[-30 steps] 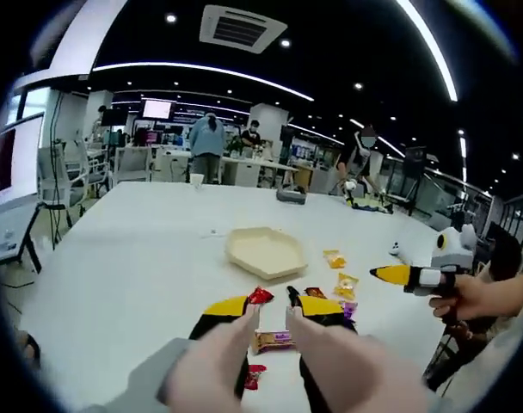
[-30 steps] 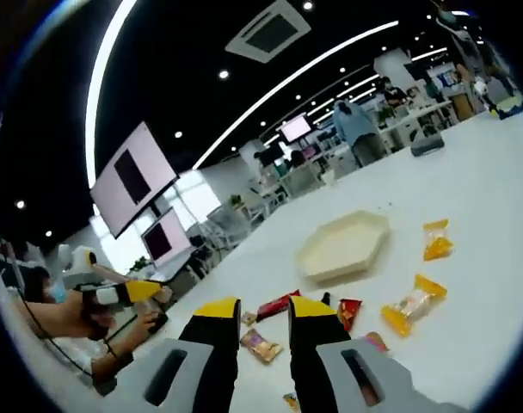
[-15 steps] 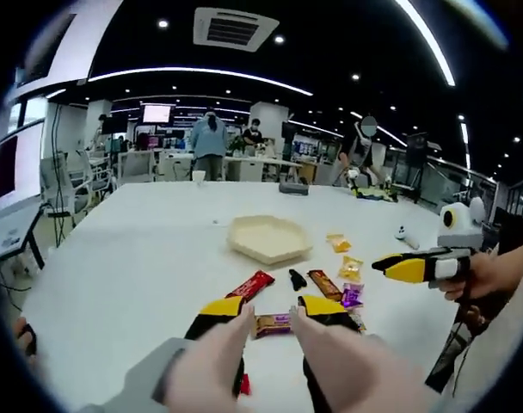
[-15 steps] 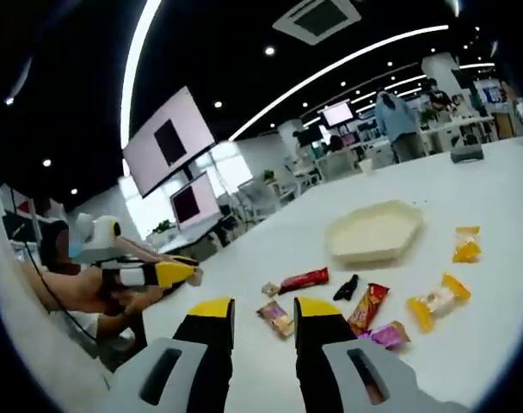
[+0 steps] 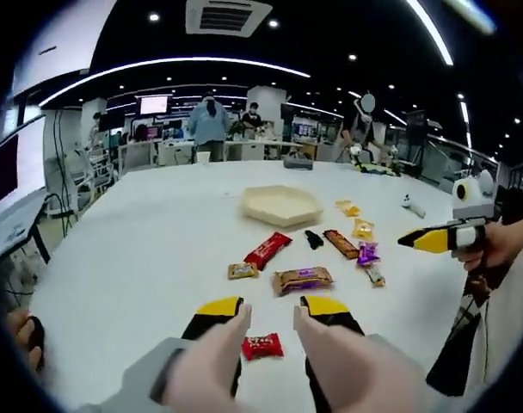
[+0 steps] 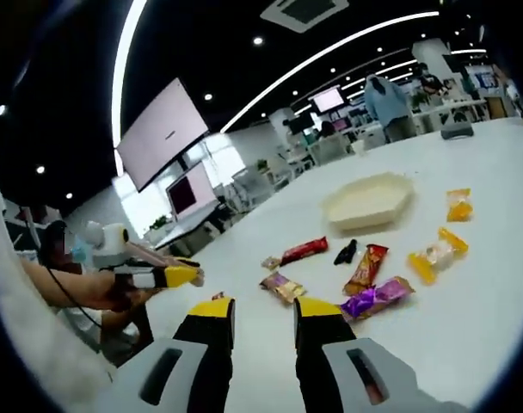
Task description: Place the target food into the container with the food tongs after gripping and lifting it, then release it inside without dropping or visibly crushing the food.
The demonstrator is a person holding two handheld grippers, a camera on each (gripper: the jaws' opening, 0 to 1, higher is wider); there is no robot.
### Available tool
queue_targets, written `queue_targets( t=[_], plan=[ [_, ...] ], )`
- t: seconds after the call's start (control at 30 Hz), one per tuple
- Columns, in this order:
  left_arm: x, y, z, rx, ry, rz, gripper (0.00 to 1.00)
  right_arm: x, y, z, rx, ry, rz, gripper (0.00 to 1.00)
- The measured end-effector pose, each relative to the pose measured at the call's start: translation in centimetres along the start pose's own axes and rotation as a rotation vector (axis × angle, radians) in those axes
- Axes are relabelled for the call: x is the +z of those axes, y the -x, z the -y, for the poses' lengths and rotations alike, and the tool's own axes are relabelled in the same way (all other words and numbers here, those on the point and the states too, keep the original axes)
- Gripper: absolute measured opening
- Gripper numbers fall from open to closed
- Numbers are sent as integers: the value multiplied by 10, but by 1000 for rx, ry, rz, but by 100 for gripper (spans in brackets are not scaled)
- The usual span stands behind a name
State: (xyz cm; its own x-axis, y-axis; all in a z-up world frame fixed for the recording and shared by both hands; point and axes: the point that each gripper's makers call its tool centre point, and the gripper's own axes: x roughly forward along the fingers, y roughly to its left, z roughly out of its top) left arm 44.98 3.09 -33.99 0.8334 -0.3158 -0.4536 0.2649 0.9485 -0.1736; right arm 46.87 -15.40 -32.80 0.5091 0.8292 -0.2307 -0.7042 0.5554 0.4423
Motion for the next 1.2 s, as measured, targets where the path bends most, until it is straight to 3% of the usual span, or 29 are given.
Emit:
queue_targets(
  t=[0.03, 0.1, 0.23, 0.33, 0.43, 0.57, 0.63, 0.8, 1.13, 1.2],
  plan=[
    [1, -1, 2, -21, 48, -1, 24, -1, 0, 4, -13, 4, -3, 26],
    [6, -2, 3, -44, -43, 7, 24, -1, -1, 10, -34, -18, 1, 26],
    [2, -4, 6, -108, -90, -25, 25, 4, -1, 12, -47, -31, 20, 25],
    [-8, -4, 2, -137, -87, -59, 25, 3, -1, 15, -81, 29, -5, 23],
    [-14, -1, -1, -158, -96, -70, 25, 4, 3, 16, -100, 16, 2, 23],
    [-26, 3, -9, -203, -196, -131, 25, 12, 11, 5, -100, -4, 48, 21],
    [-21, 6, -9, -236, -188, -130, 26, 13, 14, 3, -115, -34, 39, 21],
    [-13, 4, -6, -324, -311, -130, 26, 23, 19, 1, -142, -33, 75, 21],
    [-25, -15, 12, -519, -560, -237, 25, 23, 39, 2, -243, -43, 136, 21],
    [-20, -19, 11, -527, -589, -228, 25, 21, 47, 7, -279, -64, 147, 21]
  ],
)
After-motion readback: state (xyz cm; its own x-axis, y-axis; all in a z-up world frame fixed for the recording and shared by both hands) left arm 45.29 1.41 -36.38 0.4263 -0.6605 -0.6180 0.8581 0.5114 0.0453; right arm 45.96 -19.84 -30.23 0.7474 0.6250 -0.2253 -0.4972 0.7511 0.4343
